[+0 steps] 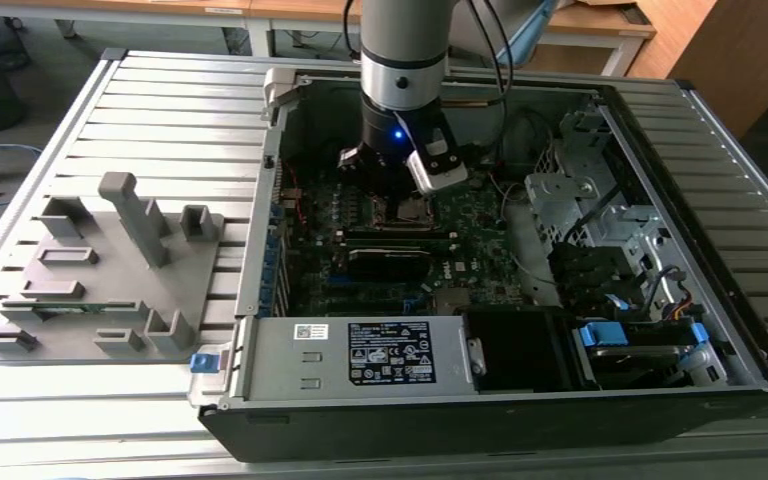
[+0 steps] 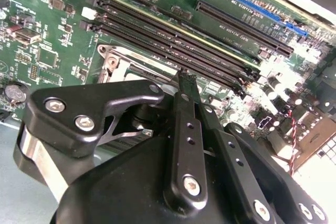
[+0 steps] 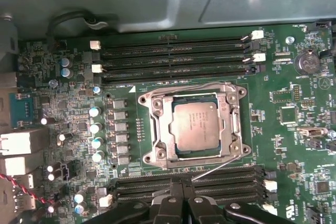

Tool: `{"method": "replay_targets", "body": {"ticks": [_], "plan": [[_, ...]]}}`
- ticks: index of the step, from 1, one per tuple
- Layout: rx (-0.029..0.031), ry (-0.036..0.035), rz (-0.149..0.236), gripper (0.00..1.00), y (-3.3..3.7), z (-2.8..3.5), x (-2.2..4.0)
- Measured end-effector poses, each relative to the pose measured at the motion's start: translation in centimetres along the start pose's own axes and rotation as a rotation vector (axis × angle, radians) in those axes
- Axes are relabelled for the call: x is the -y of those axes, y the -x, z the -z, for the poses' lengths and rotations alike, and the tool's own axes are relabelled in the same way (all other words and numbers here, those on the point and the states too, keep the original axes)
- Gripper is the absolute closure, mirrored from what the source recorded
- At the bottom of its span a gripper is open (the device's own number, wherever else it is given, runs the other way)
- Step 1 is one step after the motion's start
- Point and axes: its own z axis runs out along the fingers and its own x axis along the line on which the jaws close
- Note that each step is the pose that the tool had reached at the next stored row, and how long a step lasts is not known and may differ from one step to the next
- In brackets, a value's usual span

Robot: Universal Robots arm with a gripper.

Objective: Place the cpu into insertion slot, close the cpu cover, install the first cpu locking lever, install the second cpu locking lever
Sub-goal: 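Install the second cpu locking lever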

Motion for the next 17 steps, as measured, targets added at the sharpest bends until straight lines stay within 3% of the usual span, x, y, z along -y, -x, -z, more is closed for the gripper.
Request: {"method": "replay_targets", "body": {"ticks": [17], "plan": [[-0.0001,-0.0001,0.000,0.90,-0.91,-1.30,0.08]]}}
